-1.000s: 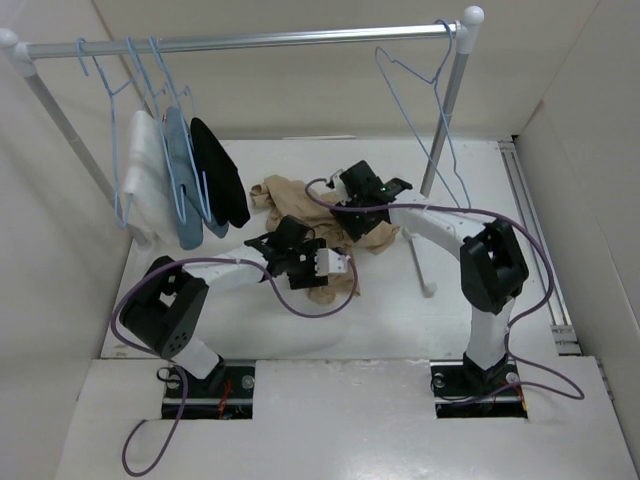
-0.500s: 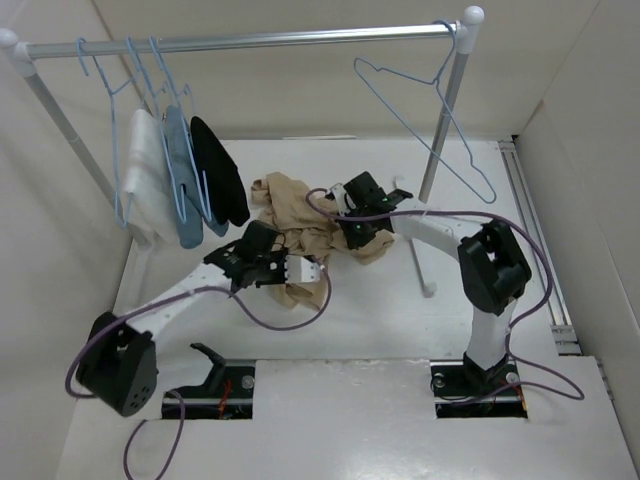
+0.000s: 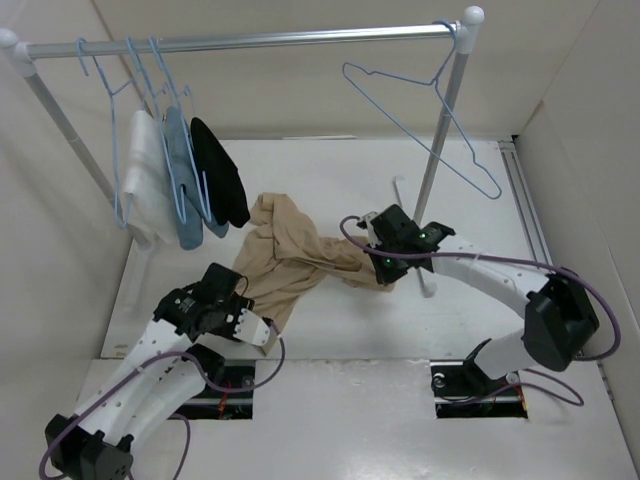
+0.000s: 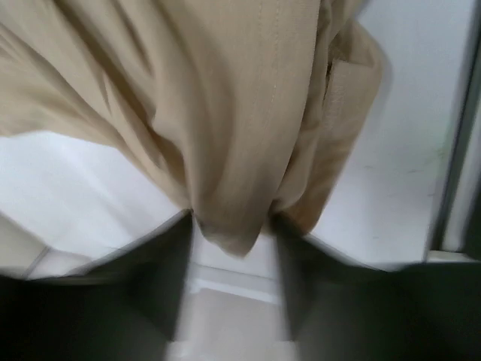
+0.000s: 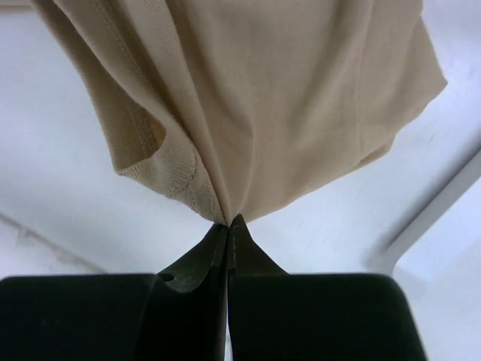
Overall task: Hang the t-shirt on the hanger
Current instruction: Move the tshirt to the center of the board
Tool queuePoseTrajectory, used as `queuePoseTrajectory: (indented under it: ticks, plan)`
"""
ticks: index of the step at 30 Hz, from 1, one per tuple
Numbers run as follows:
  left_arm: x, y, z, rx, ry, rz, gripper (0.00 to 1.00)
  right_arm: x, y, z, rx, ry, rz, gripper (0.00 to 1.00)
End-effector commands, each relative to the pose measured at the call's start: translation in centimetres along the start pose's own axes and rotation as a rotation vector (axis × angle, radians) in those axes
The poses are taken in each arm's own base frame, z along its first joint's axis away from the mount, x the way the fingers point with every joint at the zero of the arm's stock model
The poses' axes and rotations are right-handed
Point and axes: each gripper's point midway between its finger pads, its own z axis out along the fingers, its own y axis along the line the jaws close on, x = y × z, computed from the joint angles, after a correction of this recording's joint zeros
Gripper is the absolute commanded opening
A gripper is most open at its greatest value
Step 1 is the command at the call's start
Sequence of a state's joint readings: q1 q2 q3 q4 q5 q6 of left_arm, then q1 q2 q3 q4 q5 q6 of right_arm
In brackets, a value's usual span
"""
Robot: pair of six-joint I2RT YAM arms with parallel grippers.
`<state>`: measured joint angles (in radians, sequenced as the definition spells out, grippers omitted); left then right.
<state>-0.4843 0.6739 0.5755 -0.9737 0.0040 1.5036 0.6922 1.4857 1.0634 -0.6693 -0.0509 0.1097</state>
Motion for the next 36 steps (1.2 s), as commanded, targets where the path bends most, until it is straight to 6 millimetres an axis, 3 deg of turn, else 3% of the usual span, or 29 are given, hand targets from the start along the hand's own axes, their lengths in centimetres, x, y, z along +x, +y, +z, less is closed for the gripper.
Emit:
queuePoseTrajectory:
  ticks: [1,2,3,4,6,7,8,9,10,14,16,17,20,22,26,32,36]
  plan:
    - [0.5,-0.7,-0.9,0.06,0.028,-0.009,0.51,4.1,0.3,-1.5,0.041,0.089,0.087,0.0]
    - [0.2,0.2,-0.9,0.023,0.015,-0.064,0.65,4.8,0.5,-2.1,0.029,0.097,0.109,0.0]
    - [-0.6,1.4,-1.3,-0.021,-0.022,-0.179,0.93,5.4,0.7,-2.4,0.026,0.102,0.1,0.0]
    - [-1.2,2.7,-1.7,-0.064,-0.056,-0.234,0.99,5.7,0.7,-2.5,0.026,0.1,0.113,0.0]
    - [-2.8,5.7,-2.7,-0.157,-0.149,-0.315,0.99,6.8,0.5,-3.1,0.036,0.098,0.126,0.0]
    - [-4.7,6.6,-3.2,-0.164,-0.256,-0.389,0.99,6.6,0.4,-3.3,0.042,0.084,0.126,0.0]
    - [-5.9,9.1,-4.6,-0.24,-0.343,-0.413,0.99,7.0,0.3,-3.1,0.045,0.096,0.126,0.0]
    - [-7.0,9.6,-4.7,-0.24,-0.402,-0.434,0.99,6.9,0.3,-3.4,0.042,0.084,0.126,0.0]
    - [-8.8,10.3,-5.2,-0.228,-0.502,-0.431,0.97,6.9,0.1,-3.3,0.051,0.082,0.126,0.0]
    - [-11.3,14.6,-4.9,-0.301,-0.633,-0.543,0.77,6.2,0.4,-3.4,0.041,0.061,0.096,0.0]
    - [-11.8,15.6,-3.6,-0.298,-0.631,-0.542,0.78,5.9,0.4,-3.6,0.036,0.042,0.086,0.0]
    - [-11.8,15.2,-1.6,-0.24,-0.596,-0.535,0.81,5.7,0.5,-3.8,0.034,0.031,0.086,0.0]
    - [-12.0,16.0,1.6,-0.209,-0.535,-0.563,0.83,5.5,0.5,-3.7,0.032,0.022,0.077,0.0]
    - [-11.8,18.5,1.7,-0.269,-0.527,-0.59,0.8,5.3,0.7,-3.7,0.021,0.014,0.076,0.0]
    - [-12.1,20.8,2.5,-0.316,-0.542,-0.585,0.76,4.9,0.9,-3.9,0.006,-0.003,0.067,0.0]
    - [-11.3,20.5,5.6,-0.307,-0.469,-0.52,0.75,4.3,1.0,-4.0,0.001,-0.024,0.057,0.0]
    - [-11.5,21.0,6.4,-0.316,-0.471,-0.51,0.73,4.1,0.7,-3.7,0.008,-0.017,0.047,0.0]
